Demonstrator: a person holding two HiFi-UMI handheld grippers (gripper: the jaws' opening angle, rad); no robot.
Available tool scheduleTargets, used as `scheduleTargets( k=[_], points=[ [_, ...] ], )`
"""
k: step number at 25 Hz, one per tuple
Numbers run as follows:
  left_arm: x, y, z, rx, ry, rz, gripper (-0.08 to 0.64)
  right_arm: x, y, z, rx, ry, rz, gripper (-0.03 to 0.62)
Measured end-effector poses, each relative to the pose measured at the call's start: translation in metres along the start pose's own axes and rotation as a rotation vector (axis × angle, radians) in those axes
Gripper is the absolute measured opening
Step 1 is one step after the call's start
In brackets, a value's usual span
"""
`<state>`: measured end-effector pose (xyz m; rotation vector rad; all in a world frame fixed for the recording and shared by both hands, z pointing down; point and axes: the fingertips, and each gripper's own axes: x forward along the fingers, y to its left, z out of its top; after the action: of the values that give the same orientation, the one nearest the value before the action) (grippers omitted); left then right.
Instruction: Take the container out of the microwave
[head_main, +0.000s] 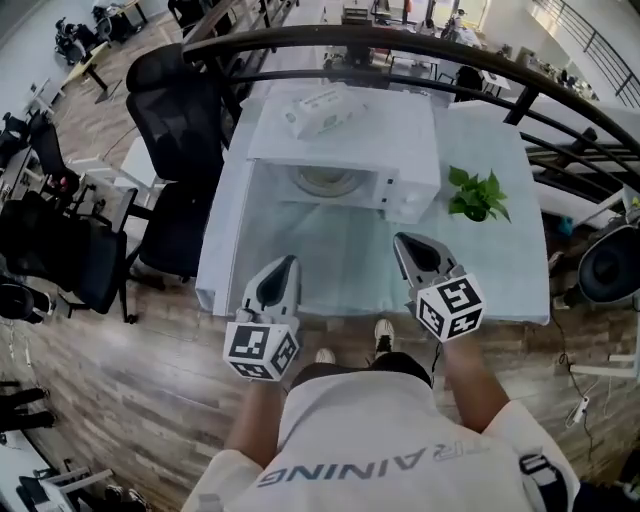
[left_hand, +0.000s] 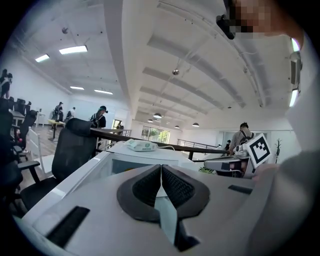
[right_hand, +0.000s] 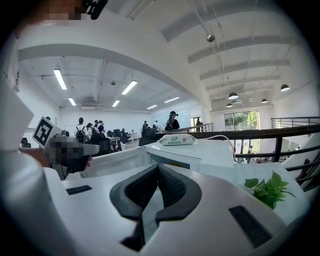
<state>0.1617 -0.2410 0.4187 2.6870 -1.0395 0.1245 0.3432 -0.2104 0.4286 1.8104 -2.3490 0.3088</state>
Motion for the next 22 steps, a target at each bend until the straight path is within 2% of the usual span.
scheduleTargets(
  k=[3, 6, 12, 16, 22],
  points=[
    [0.008, 0.002, -0.003, -0.014, -0.003, 0.071, 0.037, 0.024, -0.011, -0.003, -0.011, 0.036, 0.078, 0.023],
    [0.013, 0.003, -0.009, -0.029, -0.006, 0.138, 0.037, 0.048, -0.015, -0.015, -0.061, 0.102, 0.141, 0.023],
    [0.011, 0.005, -0.022, -0.049, -0.004, 0.228, 0.037, 0.088, -0.006, -0.037, -0.148, 0.196, 0.233, 0.023],
    [0.009, 0.008, -0.021, -0.064, -0.014, 0.247, 0.037, 0.117, 0.0, -0.05, -0.186, 0.246, 0.238, 0.023],
    [0.009, 0.008, -0.022, -0.069, -0.012, 0.215, 0.037, 0.161, 0.004, -0.062, -0.227, 0.299, 0.201, 0.032]
  ],
)
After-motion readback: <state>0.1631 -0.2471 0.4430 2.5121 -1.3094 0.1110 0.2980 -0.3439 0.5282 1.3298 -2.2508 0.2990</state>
